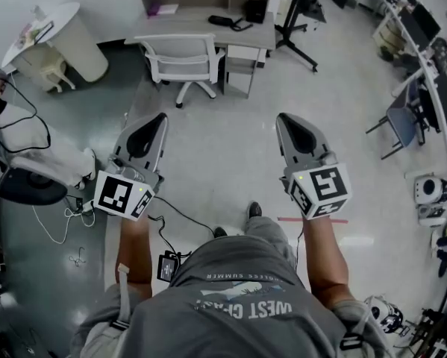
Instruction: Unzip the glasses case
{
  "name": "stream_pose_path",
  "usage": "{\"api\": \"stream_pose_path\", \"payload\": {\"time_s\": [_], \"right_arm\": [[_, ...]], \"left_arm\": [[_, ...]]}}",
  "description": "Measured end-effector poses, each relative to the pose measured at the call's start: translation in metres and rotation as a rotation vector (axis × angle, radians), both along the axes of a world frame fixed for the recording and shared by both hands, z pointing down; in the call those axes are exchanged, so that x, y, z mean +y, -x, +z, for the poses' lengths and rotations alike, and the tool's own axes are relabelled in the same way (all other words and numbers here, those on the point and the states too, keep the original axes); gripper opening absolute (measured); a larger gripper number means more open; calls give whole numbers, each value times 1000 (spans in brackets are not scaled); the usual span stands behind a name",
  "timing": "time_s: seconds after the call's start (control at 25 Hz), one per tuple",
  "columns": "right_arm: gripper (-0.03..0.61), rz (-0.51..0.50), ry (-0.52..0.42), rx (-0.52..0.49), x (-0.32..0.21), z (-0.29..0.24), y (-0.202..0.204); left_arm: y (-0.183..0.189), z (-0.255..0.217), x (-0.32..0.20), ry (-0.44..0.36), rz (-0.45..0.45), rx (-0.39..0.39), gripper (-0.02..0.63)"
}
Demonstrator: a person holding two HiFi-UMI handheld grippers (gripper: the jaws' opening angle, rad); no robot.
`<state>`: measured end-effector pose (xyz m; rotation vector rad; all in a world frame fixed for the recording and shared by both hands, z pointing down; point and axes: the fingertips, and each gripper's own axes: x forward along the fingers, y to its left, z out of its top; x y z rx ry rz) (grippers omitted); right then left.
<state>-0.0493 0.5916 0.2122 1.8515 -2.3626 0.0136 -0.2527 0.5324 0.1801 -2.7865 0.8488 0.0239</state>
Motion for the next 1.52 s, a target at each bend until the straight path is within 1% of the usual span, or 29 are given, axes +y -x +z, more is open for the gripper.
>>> {"api": "stream_pose_path", "payload": {"time_s": [0.12, 0.28, 0.52, 0.76, 1.04, 1.28, 1.52], "right_arm": [[11, -9, -8, -19, -16, 4, -6], [11, -21, -7, -45, -47, 11, -24], [11, -66, -6, -69, -106, 17, -62], [11, -130, -15, -88, -178, 11, -106], [11, -178, -6, -109, -246, 14, -158], [11, -196, 7, -122, -283, 23, -187], [11, -189, 17, -130, -303, 28, -203]], "left_arm": [[-4, 6, -14, 7, -6, -6, -2], [-15, 14, -40, 16, -27, -21, 0], [-40, 12, -85, 11, -95, -40, -1], [-78, 6, -141, 17, -170, -61, -1], [-128, 3, -197, 24, -220, -78, -2], [-164, 9, -229, 35, -226, -90, 0], [-183, 11, -253, 38, -209, -95, -2]]}}
